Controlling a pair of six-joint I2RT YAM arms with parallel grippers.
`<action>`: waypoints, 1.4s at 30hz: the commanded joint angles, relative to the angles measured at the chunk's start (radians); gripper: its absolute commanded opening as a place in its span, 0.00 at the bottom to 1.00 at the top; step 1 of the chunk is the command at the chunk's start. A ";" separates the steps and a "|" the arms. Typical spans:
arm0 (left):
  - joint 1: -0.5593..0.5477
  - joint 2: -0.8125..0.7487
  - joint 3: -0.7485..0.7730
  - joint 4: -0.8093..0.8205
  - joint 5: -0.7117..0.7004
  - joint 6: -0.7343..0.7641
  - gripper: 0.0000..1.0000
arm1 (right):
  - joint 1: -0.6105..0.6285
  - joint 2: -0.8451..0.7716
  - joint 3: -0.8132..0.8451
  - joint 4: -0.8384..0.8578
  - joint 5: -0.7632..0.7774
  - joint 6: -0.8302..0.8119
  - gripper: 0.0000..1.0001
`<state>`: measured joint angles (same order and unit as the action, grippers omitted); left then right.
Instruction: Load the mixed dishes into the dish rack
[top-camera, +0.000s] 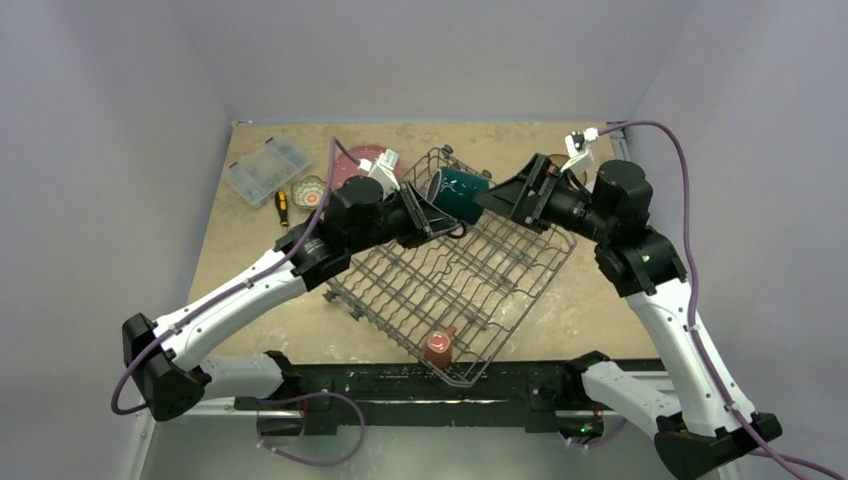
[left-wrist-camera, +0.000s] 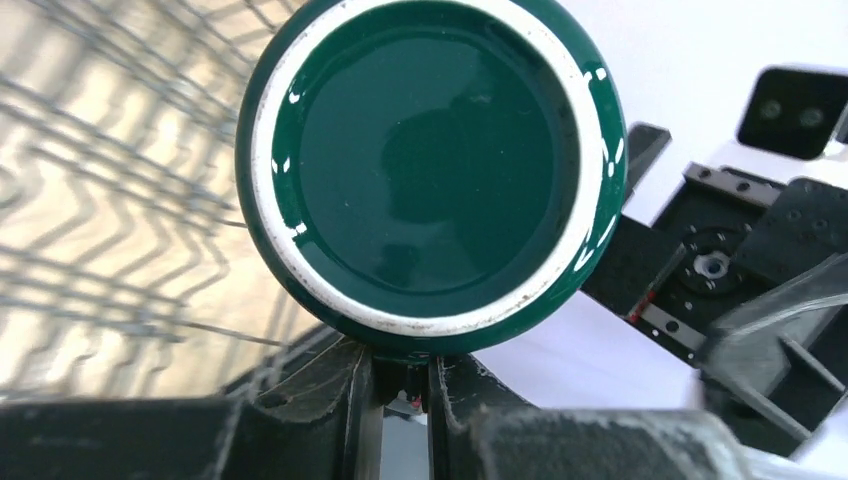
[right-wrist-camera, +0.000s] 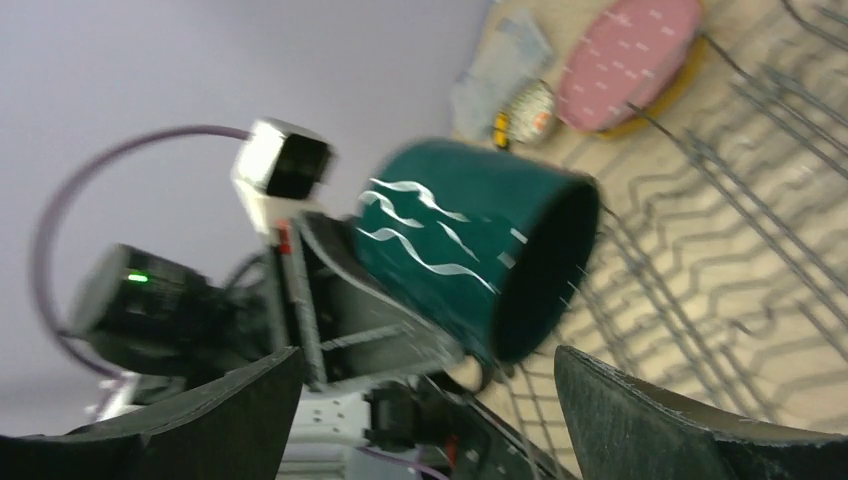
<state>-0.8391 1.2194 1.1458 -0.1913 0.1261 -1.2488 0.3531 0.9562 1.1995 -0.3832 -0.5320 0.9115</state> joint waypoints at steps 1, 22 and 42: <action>0.004 -0.008 0.191 -0.292 -0.224 0.229 0.00 | -0.001 -0.023 0.082 -0.410 0.184 -0.244 0.98; 0.007 0.704 0.819 -0.892 -0.831 0.037 0.00 | 0.000 0.020 0.629 -0.801 0.794 -0.352 0.98; 0.044 1.095 1.065 -0.665 -0.779 0.114 0.00 | -0.001 0.136 0.810 -0.860 0.908 -0.471 0.98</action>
<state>-0.8127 2.3013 2.1437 -0.9882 -0.6228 -1.1915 0.3531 1.0813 1.9682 -1.2369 0.3294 0.4858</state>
